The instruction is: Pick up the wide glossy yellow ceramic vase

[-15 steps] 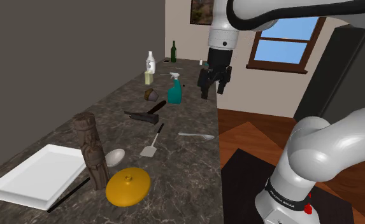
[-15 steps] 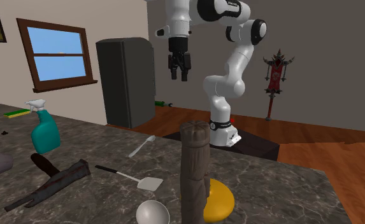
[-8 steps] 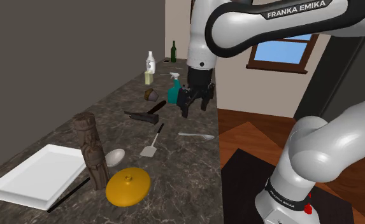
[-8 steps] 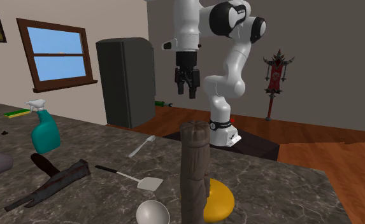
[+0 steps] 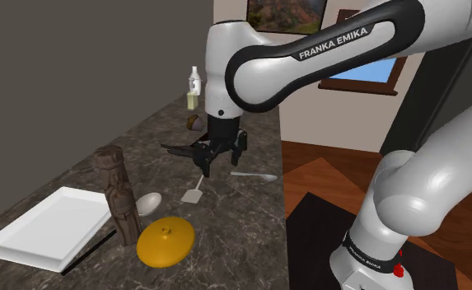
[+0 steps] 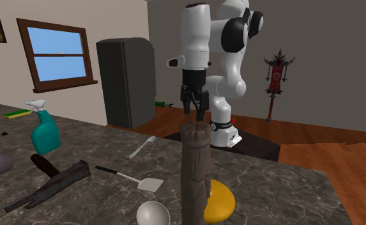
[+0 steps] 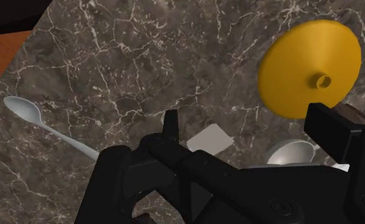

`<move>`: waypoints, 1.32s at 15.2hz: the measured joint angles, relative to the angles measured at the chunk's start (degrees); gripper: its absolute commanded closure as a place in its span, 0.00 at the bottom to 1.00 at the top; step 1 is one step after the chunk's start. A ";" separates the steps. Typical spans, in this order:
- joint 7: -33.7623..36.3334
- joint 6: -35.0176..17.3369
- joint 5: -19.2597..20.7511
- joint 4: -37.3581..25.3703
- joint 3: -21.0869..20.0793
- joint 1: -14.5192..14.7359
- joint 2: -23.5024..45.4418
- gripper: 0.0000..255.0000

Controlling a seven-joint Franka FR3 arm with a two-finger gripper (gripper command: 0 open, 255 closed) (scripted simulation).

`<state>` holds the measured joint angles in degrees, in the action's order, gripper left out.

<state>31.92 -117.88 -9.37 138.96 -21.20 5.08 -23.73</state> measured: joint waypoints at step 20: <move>29.86 -16.39 21.85 -16.76 -9.85 3.18 36.74 0.00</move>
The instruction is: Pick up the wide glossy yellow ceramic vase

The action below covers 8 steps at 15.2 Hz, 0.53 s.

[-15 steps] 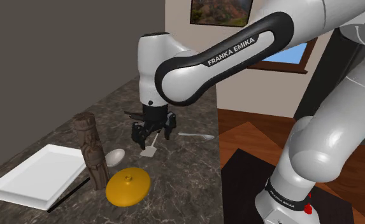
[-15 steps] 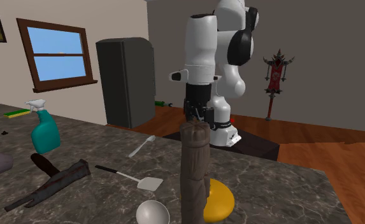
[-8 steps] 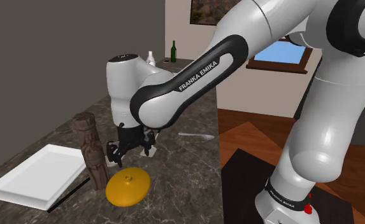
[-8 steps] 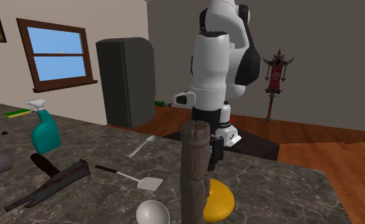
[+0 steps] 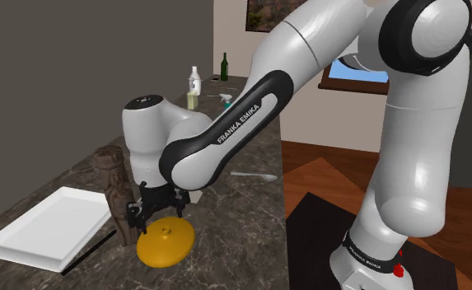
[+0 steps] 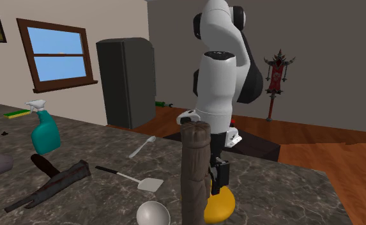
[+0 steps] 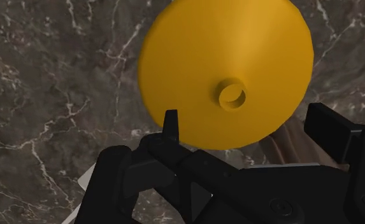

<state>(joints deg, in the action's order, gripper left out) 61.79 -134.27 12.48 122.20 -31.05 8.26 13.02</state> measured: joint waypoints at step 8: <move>0.93 -1.53 1.34 0.18 0.49 0.39 1.51 1.00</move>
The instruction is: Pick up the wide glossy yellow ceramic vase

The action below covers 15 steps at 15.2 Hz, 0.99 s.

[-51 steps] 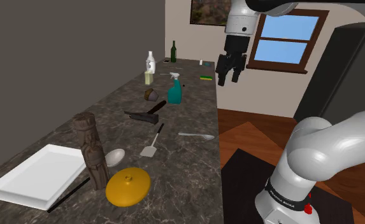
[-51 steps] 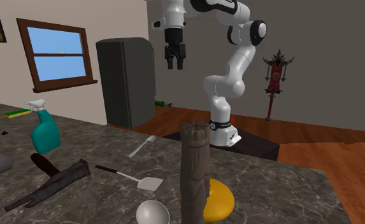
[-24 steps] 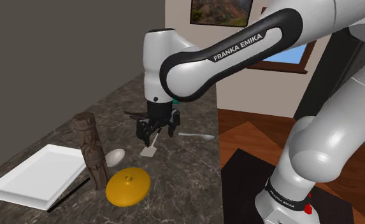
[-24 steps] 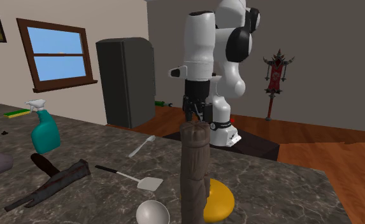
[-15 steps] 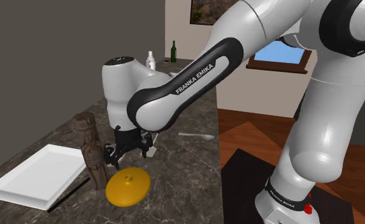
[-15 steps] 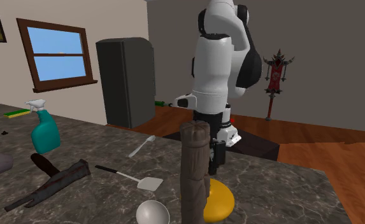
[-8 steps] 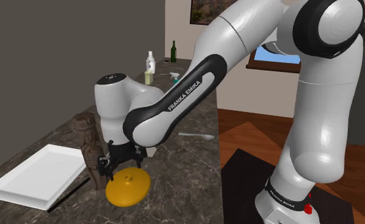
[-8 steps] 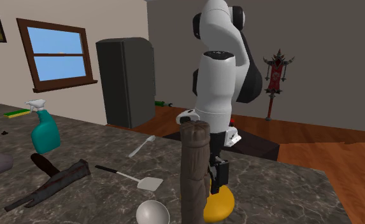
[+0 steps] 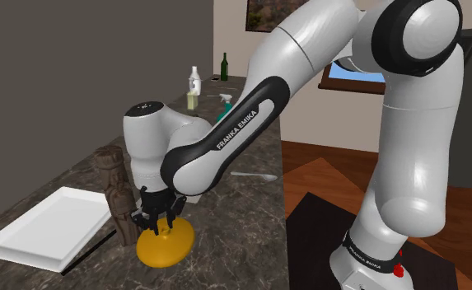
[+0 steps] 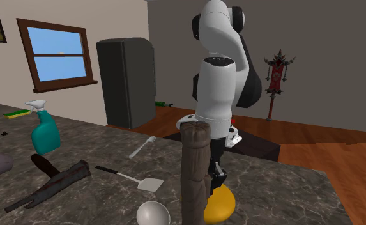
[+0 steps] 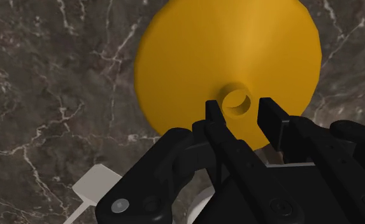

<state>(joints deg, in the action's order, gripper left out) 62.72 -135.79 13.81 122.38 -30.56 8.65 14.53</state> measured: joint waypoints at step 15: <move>-3.08 5.63 -4.19 -1.60 -1.34 -1.20 -4.87 1.00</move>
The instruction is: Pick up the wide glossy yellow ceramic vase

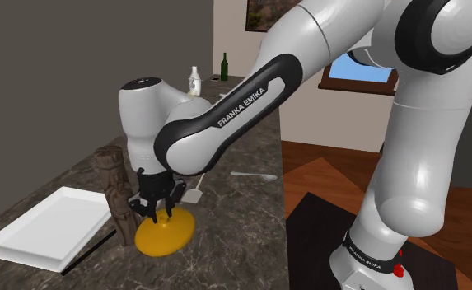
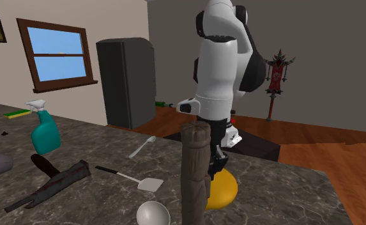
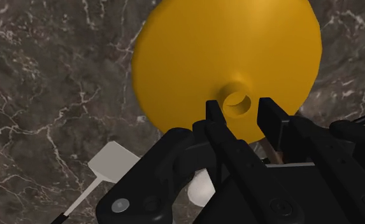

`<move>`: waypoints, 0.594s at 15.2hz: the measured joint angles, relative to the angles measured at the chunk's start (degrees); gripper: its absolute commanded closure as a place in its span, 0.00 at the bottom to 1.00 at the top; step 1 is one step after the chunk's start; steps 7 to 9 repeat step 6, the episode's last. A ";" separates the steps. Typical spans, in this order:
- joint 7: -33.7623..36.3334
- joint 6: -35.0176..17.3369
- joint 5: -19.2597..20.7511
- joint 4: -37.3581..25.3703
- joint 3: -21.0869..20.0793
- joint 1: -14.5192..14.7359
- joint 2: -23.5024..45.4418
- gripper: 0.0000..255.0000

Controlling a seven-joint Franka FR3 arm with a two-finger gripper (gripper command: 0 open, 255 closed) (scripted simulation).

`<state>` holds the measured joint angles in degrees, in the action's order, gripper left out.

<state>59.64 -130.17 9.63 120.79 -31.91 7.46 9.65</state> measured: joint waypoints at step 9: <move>-1.42 3.84 -1.97 -1.94 -0.44 -0.35 -2.35 1.00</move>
